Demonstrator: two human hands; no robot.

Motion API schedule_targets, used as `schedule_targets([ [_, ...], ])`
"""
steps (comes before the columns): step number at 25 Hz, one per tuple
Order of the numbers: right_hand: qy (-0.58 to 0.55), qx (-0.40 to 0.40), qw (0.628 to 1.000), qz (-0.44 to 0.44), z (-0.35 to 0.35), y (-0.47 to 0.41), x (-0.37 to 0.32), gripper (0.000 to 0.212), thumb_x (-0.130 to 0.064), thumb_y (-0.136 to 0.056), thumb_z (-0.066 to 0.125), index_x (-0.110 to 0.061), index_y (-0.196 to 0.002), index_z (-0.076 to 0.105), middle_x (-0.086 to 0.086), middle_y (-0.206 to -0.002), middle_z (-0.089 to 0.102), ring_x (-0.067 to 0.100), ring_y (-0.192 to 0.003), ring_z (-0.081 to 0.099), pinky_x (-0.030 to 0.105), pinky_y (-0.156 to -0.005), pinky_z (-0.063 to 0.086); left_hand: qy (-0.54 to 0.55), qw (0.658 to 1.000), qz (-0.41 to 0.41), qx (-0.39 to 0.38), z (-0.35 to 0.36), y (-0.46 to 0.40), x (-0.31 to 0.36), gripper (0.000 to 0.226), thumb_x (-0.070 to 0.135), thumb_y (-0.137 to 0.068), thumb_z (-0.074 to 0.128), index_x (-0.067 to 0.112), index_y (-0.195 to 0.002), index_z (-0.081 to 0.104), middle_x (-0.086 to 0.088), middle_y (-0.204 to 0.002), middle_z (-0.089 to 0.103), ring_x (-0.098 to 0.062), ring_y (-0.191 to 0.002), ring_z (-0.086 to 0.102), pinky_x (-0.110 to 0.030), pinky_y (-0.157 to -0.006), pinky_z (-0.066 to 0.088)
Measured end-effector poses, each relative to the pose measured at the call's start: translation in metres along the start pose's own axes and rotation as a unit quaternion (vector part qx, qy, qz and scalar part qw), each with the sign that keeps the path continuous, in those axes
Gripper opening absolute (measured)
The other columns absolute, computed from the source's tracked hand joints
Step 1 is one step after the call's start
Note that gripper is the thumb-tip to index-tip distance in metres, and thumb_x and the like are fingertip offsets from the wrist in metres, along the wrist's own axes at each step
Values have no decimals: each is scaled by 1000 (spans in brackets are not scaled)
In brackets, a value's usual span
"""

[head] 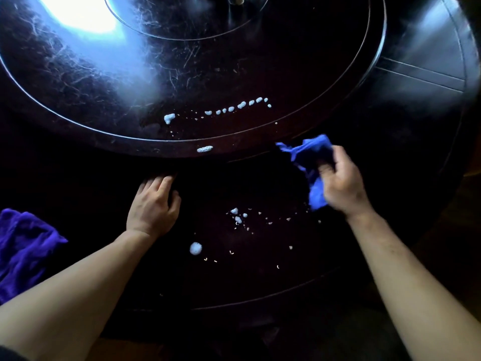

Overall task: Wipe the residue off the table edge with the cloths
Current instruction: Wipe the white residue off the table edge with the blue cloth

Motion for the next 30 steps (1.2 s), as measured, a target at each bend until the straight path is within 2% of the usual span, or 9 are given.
schedule_targets([
  [5,107,40,985,132,-31,22,64,12,-14,-95,55,-9,-105,59,8,-97,64,29,-91,60,23,-72,35,-1,1000,-10,-9,0,-1,-1,46,31,-88,43,6,-125,56,-20,-109,65,-41,-100,57,-48,-97,43],
  [9,155,32,985,62,18,56,33,22,-1,-87,58,-1,-109,60,17,-104,64,37,-94,61,36,-82,43,-6,1000,-12,-13,0,-1,0,46,32,-89,41,5,-123,56,-21,-108,65,-42,-98,57,-49,-96,43],
  [13,127,-44,991,-4,72,94,-13,34,2,-84,58,1,-118,60,13,-104,64,33,-92,61,44,-84,52,-7,1000,-17,-17,1,-1,-1,46,33,-88,40,4,-121,56,-23,-108,65,-43,-97,58,-49,-95,43],
  [16,77,-105,991,-30,97,115,-35,33,-4,-89,60,-5,-122,60,5,-105,65,25,-94,61,42,-85,52,-4,1000,-16,-17,0,-1,0,47,32,-87,40,4,-121,56,-23,-108,64,-44,-97,58,-50,-95,42],
  [19,-21,-156,987,-30,102,130,-47,29,-6,-93,57,-11,-122,60,-2,-105,64,13,-97,62,31,-89,52,-3,1000,-12,-9,-1,-1,1,47,32,-87,40,5,-122,56,-23,-105,64,-44,-96,58,-50,-94,42],
  [22,-73,-58,996,-12,68,123,-45,25,-7,-91,55,-12,-115,62,-2,-103,65,7,-95,62,17,-89,48,-1,1000,-16,-15,-3,-1,1,46,31,-87,40,6,-122,56,-22,-105,64,-43,-97,58,-50,-95,42],
  [24,-32,57,998,24,29,107,-23,24,-8,-90,58,-10,-113,63,-3,-102,64,7,-93,60,10,-86,42,-1,999,-24,-24,-3,0,0,46,32,-88,41,6,-123,56,-22,-107,64,-43,-99,57,-50,-97,42],
  [26,34,131,987,83,-7,90,8,21,-8,-90,61,-6,-110,63,2,-99,65,15,-91,60,14,-81,40,-1,999,-26,-28,-3,0,1,47,32,-88,40,6,-124,56,-22,-108,64,-43,-100,57,-50,-98,42],
  [30,105,121,974,162,-24,96,52,22,-7,-91,60,-6,-113,60,11,-108,65,31,-98,61,18,-78,36,-2,999,-24,-31,-2,-1,0,49,33,-88,39,5,-123,57,-22,-107,64,-43,-98,57,-50,-98,42],
])
Point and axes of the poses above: each hand's wrist, its own y-axis away from the middle knuckle, its own z-axis out of the palm, x = y × z, the point moved 6 cm from there along -y, towards the middle knuckle
